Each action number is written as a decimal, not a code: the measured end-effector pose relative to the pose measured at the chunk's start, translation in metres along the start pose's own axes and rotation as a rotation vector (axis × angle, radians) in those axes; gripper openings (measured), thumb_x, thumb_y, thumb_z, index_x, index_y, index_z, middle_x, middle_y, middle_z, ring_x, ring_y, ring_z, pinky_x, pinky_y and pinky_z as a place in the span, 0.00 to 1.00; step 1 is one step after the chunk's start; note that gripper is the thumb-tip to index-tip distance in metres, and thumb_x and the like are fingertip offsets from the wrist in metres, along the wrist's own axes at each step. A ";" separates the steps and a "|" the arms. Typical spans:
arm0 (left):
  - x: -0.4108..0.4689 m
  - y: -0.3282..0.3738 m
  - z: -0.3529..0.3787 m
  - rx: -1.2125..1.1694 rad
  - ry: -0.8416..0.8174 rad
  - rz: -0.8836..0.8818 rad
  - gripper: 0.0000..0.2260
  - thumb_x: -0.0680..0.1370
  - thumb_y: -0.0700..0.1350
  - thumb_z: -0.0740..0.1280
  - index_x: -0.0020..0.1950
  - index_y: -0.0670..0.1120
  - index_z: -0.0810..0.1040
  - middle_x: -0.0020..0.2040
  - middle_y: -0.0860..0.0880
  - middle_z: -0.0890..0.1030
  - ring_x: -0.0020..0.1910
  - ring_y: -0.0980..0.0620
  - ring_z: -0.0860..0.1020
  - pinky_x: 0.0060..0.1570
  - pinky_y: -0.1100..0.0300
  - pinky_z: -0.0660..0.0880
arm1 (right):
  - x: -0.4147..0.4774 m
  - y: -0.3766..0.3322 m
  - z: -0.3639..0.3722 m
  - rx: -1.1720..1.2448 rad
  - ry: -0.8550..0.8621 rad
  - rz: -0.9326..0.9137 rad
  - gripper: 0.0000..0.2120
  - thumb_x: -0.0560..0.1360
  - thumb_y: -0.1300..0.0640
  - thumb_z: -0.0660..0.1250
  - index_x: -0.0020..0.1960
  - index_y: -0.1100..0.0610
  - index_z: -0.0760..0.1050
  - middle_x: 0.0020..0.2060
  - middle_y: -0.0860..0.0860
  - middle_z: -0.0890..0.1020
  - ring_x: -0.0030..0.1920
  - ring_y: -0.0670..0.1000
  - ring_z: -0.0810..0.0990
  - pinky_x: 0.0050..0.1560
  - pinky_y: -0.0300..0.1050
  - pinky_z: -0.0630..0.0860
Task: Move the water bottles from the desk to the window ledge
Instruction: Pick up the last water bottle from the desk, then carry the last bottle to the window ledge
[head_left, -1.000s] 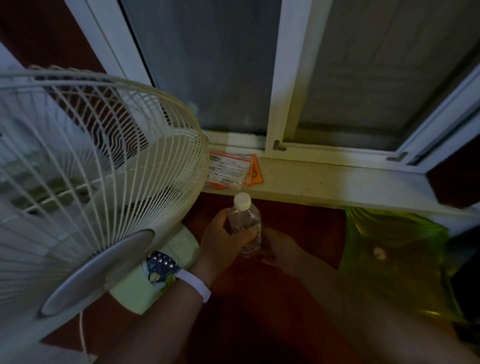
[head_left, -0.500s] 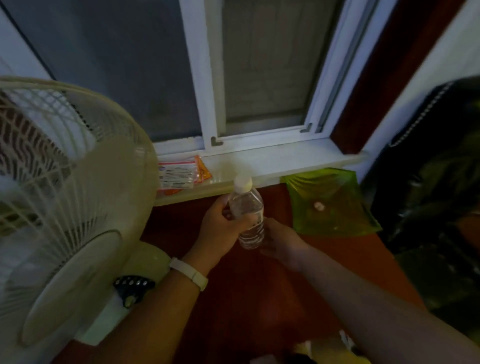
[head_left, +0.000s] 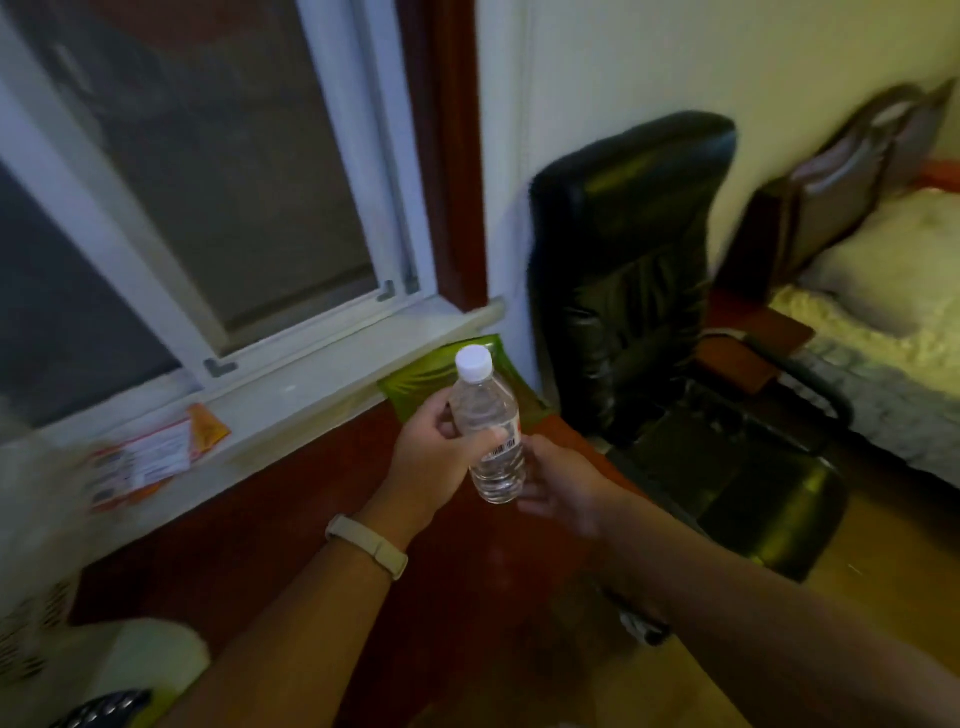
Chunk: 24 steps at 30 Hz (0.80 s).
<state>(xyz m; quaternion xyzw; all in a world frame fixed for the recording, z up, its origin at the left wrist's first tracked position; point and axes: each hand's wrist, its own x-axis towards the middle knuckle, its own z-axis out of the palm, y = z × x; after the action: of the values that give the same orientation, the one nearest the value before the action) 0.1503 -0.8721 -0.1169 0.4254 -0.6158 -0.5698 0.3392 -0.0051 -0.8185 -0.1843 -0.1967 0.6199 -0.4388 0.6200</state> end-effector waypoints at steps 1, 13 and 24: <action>-0.001 0.004 0.021 -0.005 -0.018 0.000 0.22 0.68 0.33 0.76 0.59 0.48 0.79 0.47 0.51 0.86 0.44 0.57 0.84 0.45 0.63 0.80 | -0.010 -0.001 -0.020 0.006 0.016 0.001 0.16 0.79 0.43 0.58 0.54 0.49 0.80 0.43 0.49 0.86 0.48 0.50 0.82 0.54 0.48 0.74; -0.027 0.051 0.293 0.137 -0.413 0.095 0.21 0.70 0.45 0.77 0.60 0.55 0.78 0.52 0.56 0.84 0.51 0.59 0.82 0.51 0.58 0.79 | -0.141 0.025 -0.277 0.186 0.273 -0.073 0.18 0.78 0.40 0.59 0.61 0.49 0.77 0.54 0.54 0.83 0.56 0.55 0.81 0.63 0.54 0.74; -0.063 0.073 0.511 0.093 -0.897 0.111 0.17 0.70 0.42 0.77 0.58 0.51 0.80 0.52 0.52 0.85 0.51 0.52 0.83 0.53 0.51 0.81 | -0.254 0.085 -0.439 0.454 0.662 -0.124 0.14 0.77 0.43 0.61 0.52 0.51 0.80 0.41 0.51 0.82 0.42 0.51 0.76 0.46 0.47 0.73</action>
<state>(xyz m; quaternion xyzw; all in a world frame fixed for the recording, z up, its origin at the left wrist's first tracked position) -0.2953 -0.6047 -0.1024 0.1175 -0.7486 -0.6506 0.0493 -0.3539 -0.4413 -0.1676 0.0601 0.6601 -0.6409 0.3871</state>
